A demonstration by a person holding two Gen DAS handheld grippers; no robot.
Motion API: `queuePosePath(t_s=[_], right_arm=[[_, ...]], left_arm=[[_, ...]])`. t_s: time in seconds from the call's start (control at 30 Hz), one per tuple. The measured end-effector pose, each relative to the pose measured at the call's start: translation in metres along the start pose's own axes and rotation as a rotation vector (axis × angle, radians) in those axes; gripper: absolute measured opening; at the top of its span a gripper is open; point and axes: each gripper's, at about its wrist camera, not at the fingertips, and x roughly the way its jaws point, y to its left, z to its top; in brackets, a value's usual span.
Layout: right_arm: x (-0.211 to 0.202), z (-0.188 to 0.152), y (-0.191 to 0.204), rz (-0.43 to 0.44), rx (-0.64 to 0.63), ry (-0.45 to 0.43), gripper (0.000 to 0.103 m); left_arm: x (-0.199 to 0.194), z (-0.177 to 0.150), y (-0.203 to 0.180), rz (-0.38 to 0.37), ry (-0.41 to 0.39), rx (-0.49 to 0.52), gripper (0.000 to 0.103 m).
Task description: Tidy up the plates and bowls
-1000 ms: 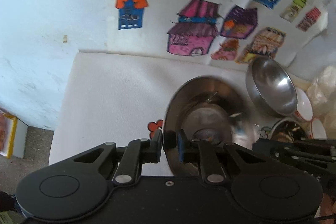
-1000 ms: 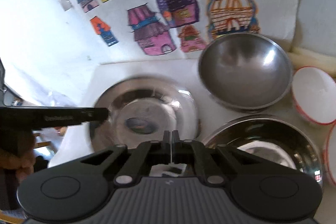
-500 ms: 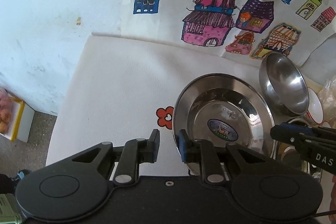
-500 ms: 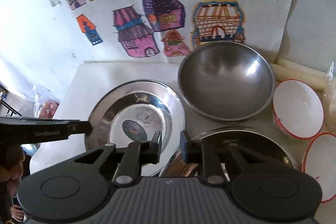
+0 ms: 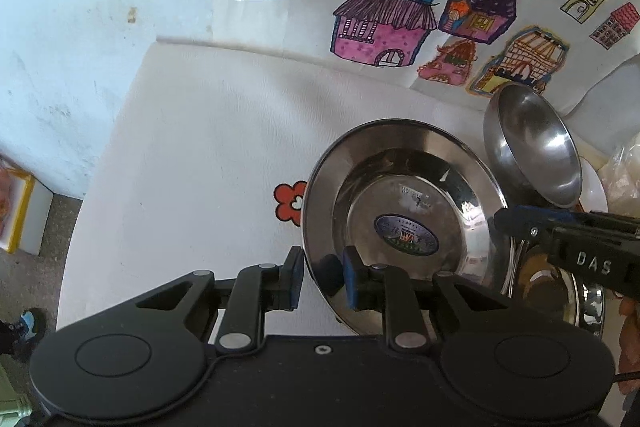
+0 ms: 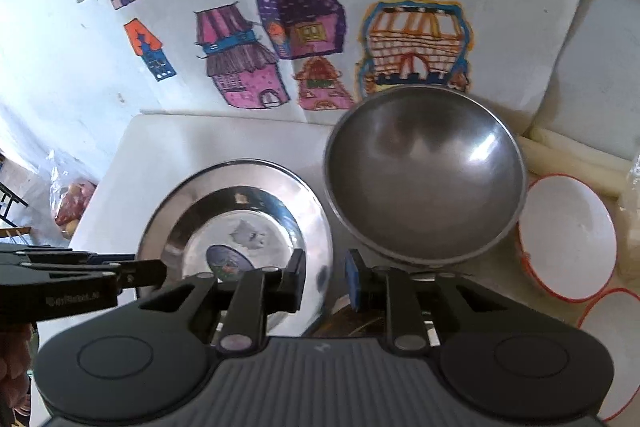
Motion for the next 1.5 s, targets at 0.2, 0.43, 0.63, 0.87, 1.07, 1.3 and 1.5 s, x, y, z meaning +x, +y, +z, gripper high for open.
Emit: queuePosePath(t_s=[0.2, 0.43, 0.63, 0.87, 1.07, 1.3, 1.5], right_arm=[[0.009, -0.001, 0.003, 0.028, -0.009, 0.034, 0.018], [0.002, -0.001, 0.002, 0.080, 0.014, 0.022, 0.013], [-0.008, -0.007, 0.007, 0.129, 0.022, 0.004, 0.011], [-0.032, -0.017, 0.008, 0.155, 0.031, -0.032, 0.011], [-0.058, -0.028, -0.007, 0.154, 0.057, -0.060, 0.011], [-0.088, -0.046, -0.040, 0.128, 0.115, -0.092, 0.011], [-0.101, -0.063, -0.075, 0.086, 0.176, -0.095, 0.011]], left_arm=[[0.000, 0.000, -0.002, 0.004, -0.002, -0.005, 0.023], [-0.004, -0.001, 0.006, 0.011, 0.004, -0.028, 0.023], [-0.016, -0.008, 0.017, 0.011, -0.011, -0.035, 0.022], [-0.038, -0.018, 0.018, -0.001, -0.037, -0.038, 0.022], [-0.052, -0.026, 0.000, -0.022, -0.054, -0.015, 0.022], [-0.060, -0.035, -0.038, -0.058, -0.054, 0.051, 0.022], [-0.049, -0.041, -0.076, -0.092, -0.028, 0.121, 0.022]])
